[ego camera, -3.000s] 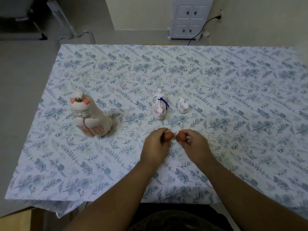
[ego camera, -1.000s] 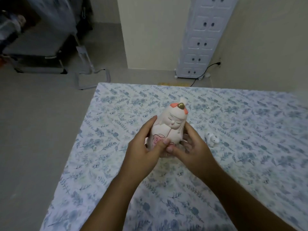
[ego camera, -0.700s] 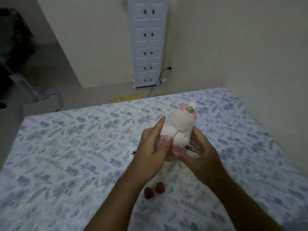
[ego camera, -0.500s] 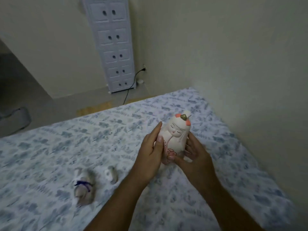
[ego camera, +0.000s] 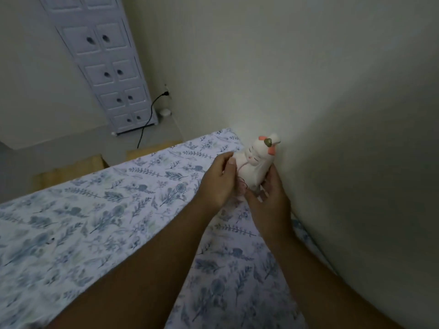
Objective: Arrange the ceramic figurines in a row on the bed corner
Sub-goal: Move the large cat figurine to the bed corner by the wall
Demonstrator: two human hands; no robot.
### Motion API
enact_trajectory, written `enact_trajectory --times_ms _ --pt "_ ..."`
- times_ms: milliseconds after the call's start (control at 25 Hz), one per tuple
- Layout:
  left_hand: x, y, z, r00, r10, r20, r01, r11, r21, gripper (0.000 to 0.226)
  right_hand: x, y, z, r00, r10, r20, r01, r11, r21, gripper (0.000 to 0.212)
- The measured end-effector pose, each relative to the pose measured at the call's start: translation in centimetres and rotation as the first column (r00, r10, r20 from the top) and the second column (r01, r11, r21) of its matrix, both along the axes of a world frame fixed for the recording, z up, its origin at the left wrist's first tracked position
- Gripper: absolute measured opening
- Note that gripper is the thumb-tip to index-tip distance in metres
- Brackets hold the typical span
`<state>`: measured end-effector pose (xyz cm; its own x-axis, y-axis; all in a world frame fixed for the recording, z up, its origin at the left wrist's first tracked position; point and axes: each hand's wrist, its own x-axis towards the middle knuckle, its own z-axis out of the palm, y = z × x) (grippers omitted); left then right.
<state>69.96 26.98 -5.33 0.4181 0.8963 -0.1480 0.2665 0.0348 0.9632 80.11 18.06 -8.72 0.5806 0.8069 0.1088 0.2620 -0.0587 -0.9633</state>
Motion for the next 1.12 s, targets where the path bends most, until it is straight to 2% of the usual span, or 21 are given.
enact_trajectory --times_ms 160,360,520,640,720,880,960,1120 --pt "1.3 2.5 -1.1 0.999 -0.03 0.022 0.031 0.999 -0.013 0.026 1.1 2.1 -1.6 0.996 -0.078 0.031 0.079 0.997 -0.025 0.072" --pt "1.6 2.5 -1.7 0.999 -0.036 0.033 0.036 0.999 -0.008 0.031 0.2 2.2 -3.0 0.986 -0.165 -0.024 0.164 0.986 -0.008 0.072" --pt "1.4 1.2 -2.9 0.999 0.003 0.053 -0.005 0.999 0.039 0.038 0.0 1.7 -3.5 0.989 -0.145 0.002 0.145 0.989 -0.036 0.072" --pt "1.4 1.2 -2.4 0.999 0.007 0.042 -0.007 1.0 0.003 0.038 0.0 1.9 -3.0 0.99 -0.137 0.017 0.138 0.989 -0.061 0.071" --pt "0.7 0.7 -1.7 1.0 0.003 0.013 -0.003 1.0 -0.008 0.039 -0.1 1.5 -2.3 0.987 -0.134 0.086 0.141 0.987 -0.082 0.073" --pt "-5.9 -3.0 -0.5 0.99 0.071 -0.12 -0.058 0.992 0.109 0.047 -4.6 -1.6 0.2 0.892 -0.192 0.409 0.274 0.95 -0.151 0.066" --pt "-11.2 -5.6 -0.2 0.972 0.139 -0.188 -0.102 0.975 0.196 0.047 -8.7 -3.2 1.4 0.853 -0.077 0.516 0.189 0.968 -0.168 0.061" --pt "-24.1 -11.6 0.5 0.883 0.269 -0.385 -0.183 0.952 0.245 0.054 -19.2 -5.1 1.6 0.79 0.295 0.538 -0.135 0.939 -0.317 0.064"
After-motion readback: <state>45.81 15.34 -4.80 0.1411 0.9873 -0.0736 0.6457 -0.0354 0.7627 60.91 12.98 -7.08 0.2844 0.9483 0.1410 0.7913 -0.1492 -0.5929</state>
